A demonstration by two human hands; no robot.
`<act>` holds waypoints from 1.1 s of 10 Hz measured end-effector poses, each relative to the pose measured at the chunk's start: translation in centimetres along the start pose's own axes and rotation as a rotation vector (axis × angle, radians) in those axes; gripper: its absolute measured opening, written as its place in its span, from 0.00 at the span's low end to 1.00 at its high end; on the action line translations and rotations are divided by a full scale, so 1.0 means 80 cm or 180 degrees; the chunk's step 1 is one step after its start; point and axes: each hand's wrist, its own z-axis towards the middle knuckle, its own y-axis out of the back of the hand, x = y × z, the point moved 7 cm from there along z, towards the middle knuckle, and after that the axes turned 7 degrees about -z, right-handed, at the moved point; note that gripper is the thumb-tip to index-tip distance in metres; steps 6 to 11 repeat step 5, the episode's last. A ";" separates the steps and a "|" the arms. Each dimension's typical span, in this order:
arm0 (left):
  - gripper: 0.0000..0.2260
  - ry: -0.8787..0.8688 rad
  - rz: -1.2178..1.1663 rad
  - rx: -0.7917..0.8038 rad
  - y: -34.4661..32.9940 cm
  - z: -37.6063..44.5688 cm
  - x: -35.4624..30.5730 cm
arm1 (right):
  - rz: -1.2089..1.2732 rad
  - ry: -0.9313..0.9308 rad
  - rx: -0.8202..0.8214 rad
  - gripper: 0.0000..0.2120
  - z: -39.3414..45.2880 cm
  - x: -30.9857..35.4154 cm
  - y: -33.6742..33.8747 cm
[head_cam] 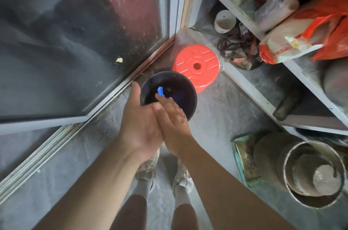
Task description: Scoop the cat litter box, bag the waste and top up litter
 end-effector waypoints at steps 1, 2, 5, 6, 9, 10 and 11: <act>0.39 -0.0836 0.1208 0.0023 -0.025 -0.010 -0.008 | 0.1863 -0.1520 0.0498 0.32 0.004 -0.020 -0.005; 0.34 -0.1635 0.3782 -0.0538 -0.015 -0.001 0.004 | 0.2941 -0.1356 0.0795 0.31 -0.015 0.024 -0.009; 0.33 0.0289 -0.0450 -0.0067 0.027 0.010 0.043 | -0.0155 0.0524 -0.0120 0.31 -0.049 0.063 0.021; 0.33 0.0289 -0.0450 -0.0067 0.027 0.010 0.043 | -0.0155 0.0524 -0.0120 0.31 -0.049 0.063 0.021; 0.33 0.0289 -0.0450 -0.0067 0.027 0.010 0.043 | -0.0155 0.0524 -0.0120 0.31 -0.049 0.063 0.021; 0.33 0.0289 -0.0450 -0.0067 0.027 0.010 0.043 | -0.0155 0.0524 -0.0120 0.31 -0.049 0.063 0.021; 0.33 0.0289 -0.0450 -0.0067 0.027 0.010 0.043 | -0.0155 0.0524 -0.0120 0.31 -0.049 0.063 0.021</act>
